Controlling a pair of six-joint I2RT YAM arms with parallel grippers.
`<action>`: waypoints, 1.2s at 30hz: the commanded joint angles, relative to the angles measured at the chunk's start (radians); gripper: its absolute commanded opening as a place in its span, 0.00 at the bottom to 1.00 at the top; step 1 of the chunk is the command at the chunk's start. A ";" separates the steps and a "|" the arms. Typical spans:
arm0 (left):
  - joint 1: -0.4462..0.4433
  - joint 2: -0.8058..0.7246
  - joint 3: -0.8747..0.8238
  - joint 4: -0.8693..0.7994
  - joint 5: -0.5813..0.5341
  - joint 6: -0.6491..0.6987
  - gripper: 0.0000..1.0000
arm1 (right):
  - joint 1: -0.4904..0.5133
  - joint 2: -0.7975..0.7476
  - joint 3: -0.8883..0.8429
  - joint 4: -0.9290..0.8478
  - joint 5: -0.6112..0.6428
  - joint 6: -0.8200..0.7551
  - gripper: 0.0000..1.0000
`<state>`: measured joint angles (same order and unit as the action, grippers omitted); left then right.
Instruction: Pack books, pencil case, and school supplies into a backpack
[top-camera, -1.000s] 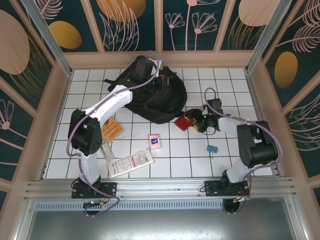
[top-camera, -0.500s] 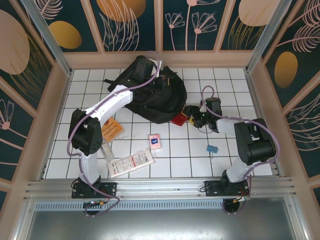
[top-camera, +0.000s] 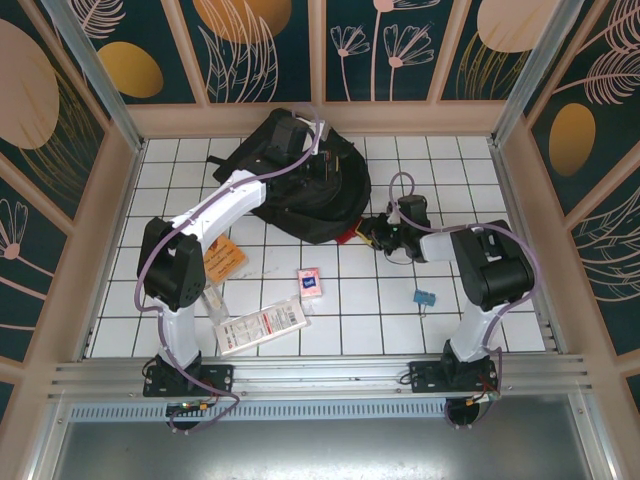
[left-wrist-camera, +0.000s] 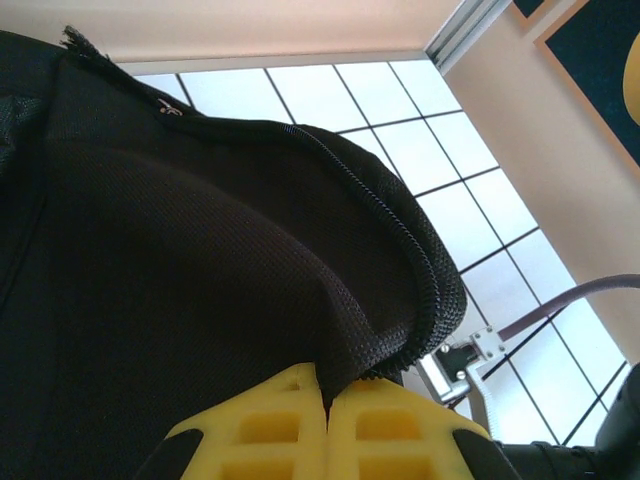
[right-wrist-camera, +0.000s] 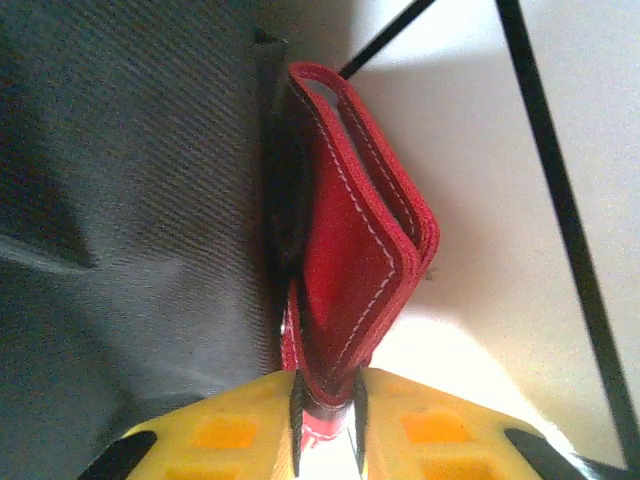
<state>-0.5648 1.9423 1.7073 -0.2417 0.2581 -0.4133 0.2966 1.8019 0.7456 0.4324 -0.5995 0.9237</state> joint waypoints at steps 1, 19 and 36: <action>-0.012 -0.008 0.028 0.035 0.038 -0.002 0.00 | 0.006 -0.013 0.008 0.029 0.019 -0.006 0.11; 0.044 -0.088 0.059 -0.025 -0.117 0.063 0.00 | -0.003 -0.331 -0.052 -0.329 0.198 -0.127 0.00; 0.055 -0.098 0.173 -0.119 -0.131 0.094 0.00 | 0.081 -0.609 0.344 -0.795 0.256 -0.225 0.00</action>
<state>-0.5129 1.8797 1.8046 -0.3752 0.1257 -0.3374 0.3527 1.1660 0.9955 -0.2962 -0.3557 0.7330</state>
